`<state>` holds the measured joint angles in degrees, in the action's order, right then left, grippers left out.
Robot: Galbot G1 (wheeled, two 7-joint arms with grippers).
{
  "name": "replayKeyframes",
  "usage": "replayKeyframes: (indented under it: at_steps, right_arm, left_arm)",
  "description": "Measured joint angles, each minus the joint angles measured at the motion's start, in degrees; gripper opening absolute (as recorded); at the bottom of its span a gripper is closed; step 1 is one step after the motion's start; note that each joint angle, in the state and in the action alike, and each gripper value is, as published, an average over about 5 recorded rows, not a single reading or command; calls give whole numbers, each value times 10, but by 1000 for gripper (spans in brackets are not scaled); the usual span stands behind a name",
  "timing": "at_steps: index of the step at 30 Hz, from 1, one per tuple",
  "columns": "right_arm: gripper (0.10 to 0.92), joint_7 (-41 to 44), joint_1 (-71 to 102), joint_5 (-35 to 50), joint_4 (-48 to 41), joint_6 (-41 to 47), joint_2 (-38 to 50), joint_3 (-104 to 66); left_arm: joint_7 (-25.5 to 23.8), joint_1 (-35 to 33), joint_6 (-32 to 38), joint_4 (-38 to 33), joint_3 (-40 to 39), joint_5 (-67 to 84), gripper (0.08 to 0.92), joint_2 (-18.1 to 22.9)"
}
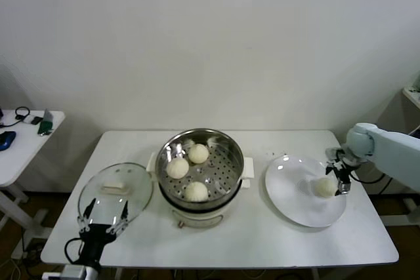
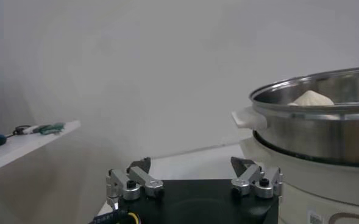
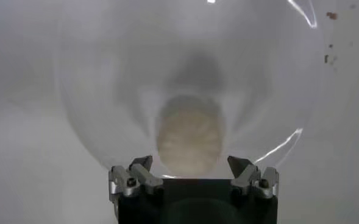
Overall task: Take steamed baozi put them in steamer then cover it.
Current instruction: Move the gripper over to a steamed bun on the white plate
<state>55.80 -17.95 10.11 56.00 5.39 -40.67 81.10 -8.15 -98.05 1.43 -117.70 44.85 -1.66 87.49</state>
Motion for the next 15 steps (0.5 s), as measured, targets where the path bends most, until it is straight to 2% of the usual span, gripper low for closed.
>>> replayKeyframes:
  at_steps: [9, 15]
  right_arm:
    - [820, 0, 21, -6, -6, 1, -4, -14]
    - [734, -2, 23, -5, -15, 0, -8, -22]
  left_arm:
    - [0, -2, 1, -1, 1, 1, 823, 0]
    - [0, 0, 0, -1, 1, 1, 823, 0]
